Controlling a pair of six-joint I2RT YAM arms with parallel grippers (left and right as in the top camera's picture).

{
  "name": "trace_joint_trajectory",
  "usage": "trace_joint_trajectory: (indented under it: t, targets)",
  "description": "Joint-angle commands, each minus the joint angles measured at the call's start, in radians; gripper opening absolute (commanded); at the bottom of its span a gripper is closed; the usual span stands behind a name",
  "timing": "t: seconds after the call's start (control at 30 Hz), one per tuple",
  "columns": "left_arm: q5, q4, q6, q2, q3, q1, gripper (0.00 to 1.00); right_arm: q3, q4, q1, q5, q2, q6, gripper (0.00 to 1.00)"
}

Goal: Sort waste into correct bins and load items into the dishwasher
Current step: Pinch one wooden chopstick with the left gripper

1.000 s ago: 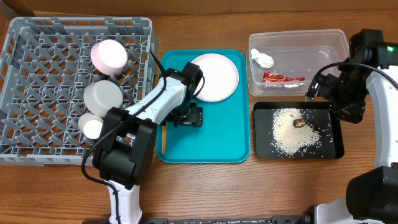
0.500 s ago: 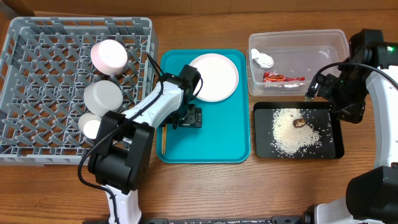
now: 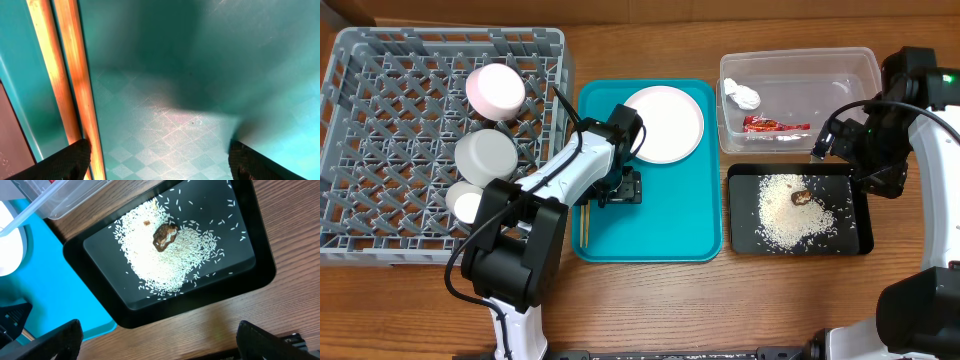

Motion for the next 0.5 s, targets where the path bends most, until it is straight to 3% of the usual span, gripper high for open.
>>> trace_joint_trajectory:
  t: [0.0,0.17,0.2,0.3,0.47]
  targets:
    - [0.014,0.016,-0.025,0.061,-0.059,-0.004,0.88,0.022,0.003,-0.003,-0.005,-0.029,-0.003,1.00]
    - [-0.006,0.019,-0.022,0.061,-0.078,-0.006,0.70,0.022,0.003,-0.003,-0.005,-0.029,-0.003,1.00]
    - [-0.018,0.020,-0.022,0.061,-0.082,-0.006,0.71,0.022,0.003,-0.003,-0.005,-0.029,-0.003,1.00]
    - [-0.024,0.035,-0.023,0.061,-0.089,-0.006,0.87,0.022,0.003,-0.003,-0.005,-0.029,-0.003,1.00]
    - [-0.024,0.033,-0.026,0.061,-0.090,-0.006,0.85,0.022,0.002,-0.003,-0.005,-0.029,-0.003,1.00]
